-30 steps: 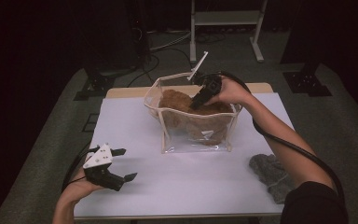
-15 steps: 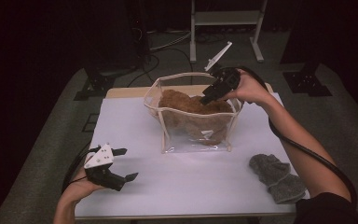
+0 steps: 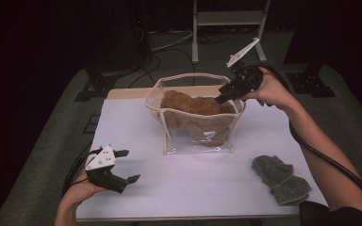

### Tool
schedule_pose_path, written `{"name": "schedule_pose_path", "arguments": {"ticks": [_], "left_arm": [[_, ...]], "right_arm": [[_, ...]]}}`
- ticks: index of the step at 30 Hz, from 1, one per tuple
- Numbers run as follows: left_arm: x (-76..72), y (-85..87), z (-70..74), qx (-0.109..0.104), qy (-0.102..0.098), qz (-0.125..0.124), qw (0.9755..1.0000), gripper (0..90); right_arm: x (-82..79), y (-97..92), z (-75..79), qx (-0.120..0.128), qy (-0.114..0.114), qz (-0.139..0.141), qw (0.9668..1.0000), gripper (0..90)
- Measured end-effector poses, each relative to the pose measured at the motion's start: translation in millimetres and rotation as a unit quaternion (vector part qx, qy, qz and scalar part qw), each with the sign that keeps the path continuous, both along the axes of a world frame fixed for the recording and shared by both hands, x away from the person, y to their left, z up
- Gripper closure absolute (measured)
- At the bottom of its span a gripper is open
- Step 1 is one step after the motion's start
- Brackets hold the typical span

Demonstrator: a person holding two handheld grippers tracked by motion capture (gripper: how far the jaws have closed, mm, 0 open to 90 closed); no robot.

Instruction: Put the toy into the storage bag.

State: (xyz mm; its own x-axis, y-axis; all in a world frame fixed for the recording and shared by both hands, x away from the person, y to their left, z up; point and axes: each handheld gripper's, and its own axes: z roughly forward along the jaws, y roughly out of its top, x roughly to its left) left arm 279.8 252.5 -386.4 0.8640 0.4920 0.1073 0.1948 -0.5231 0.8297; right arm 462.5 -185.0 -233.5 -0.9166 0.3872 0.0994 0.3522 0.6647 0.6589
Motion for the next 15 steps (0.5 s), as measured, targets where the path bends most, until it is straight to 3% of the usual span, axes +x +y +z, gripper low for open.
{"name": "schedule_pose_path", "arguments": {"ticks": [15], "left_arm": [[0.4,-0.4,-1.0,-0.001,0.003,-0.001,1.0,8.3]], "right_arm": [[-20.6,-39.7,0.6,0.023,0.005,-0.028,0.9993,44.5]]}}
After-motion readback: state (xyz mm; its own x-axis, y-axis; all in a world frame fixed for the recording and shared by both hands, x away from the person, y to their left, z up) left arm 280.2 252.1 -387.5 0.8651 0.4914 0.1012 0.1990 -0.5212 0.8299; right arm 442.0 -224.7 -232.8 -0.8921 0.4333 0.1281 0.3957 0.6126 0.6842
